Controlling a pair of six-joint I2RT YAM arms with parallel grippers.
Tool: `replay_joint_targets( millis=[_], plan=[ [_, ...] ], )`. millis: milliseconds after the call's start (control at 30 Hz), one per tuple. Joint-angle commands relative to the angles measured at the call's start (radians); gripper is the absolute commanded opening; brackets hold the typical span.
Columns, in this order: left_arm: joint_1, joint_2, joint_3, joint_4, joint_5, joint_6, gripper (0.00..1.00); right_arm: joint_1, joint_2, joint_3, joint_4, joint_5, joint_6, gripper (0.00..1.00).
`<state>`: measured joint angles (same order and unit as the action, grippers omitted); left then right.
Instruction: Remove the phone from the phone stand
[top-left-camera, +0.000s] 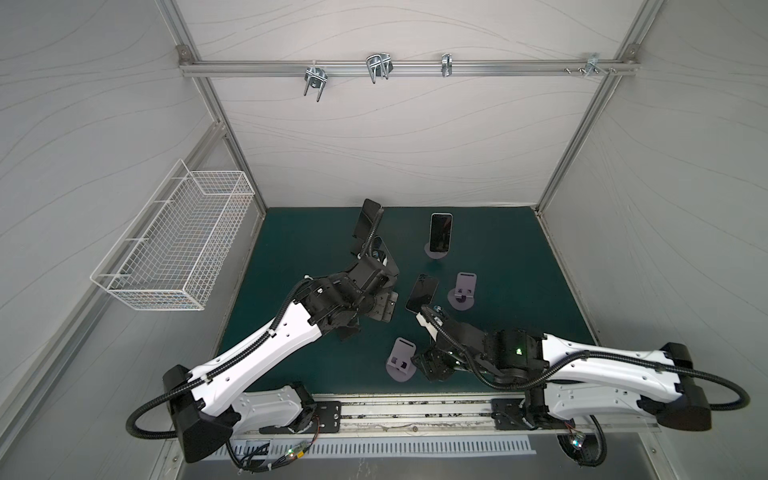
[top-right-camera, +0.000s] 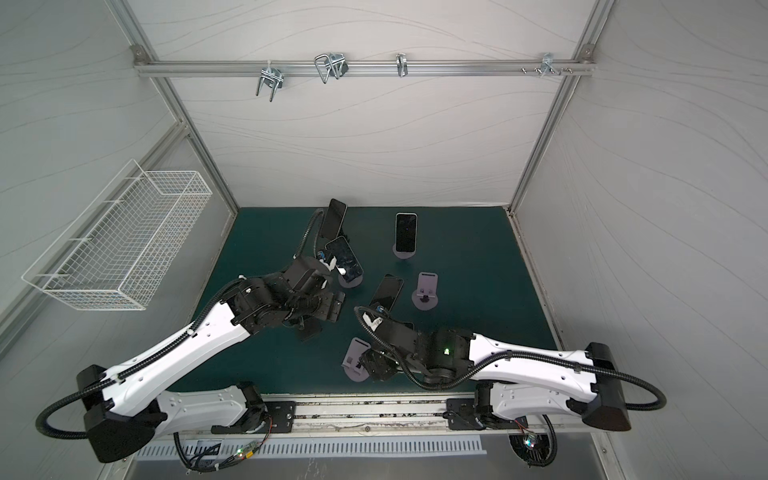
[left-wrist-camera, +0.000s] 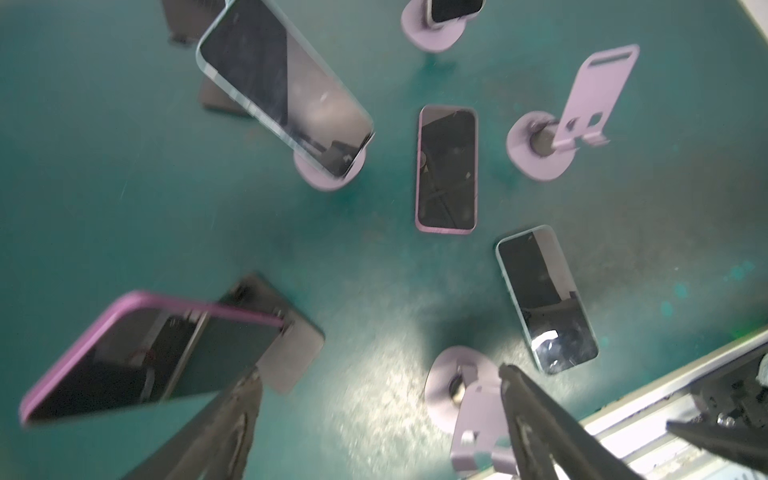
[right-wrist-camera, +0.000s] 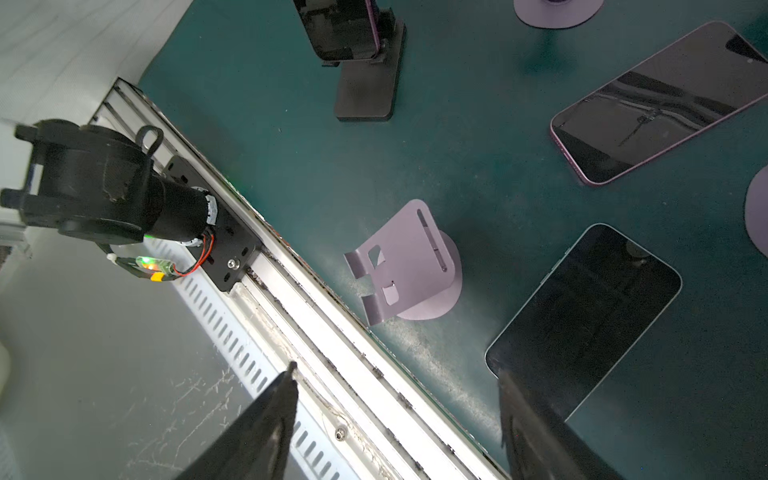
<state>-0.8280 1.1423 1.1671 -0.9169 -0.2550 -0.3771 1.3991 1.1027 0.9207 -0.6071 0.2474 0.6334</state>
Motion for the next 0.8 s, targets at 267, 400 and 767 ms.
replay_joint_targets(
  millis=[267, 400, 767],
  plan=[
    [-0.003, -0.212, -0.208, -0.081, 0.01, -0.155, 0.91, 0.034, 0.127, 0.097, 0.022, -0.01, -0.305, 0.87],
    [-0.003, -0.282, -0.265, -0.103, 0.018, -0.191, 0.91, 0.032, 0.176, 0.128, -0.004, -0.009, -0.304, 0.9],
    [-0.003, -0.384, -0.346, -0.134, 0.067, -0.252, 0.92, 0.08, 0.397, 0.317, -0.281, 0.314, 0.504, 0.91]
  ],
)
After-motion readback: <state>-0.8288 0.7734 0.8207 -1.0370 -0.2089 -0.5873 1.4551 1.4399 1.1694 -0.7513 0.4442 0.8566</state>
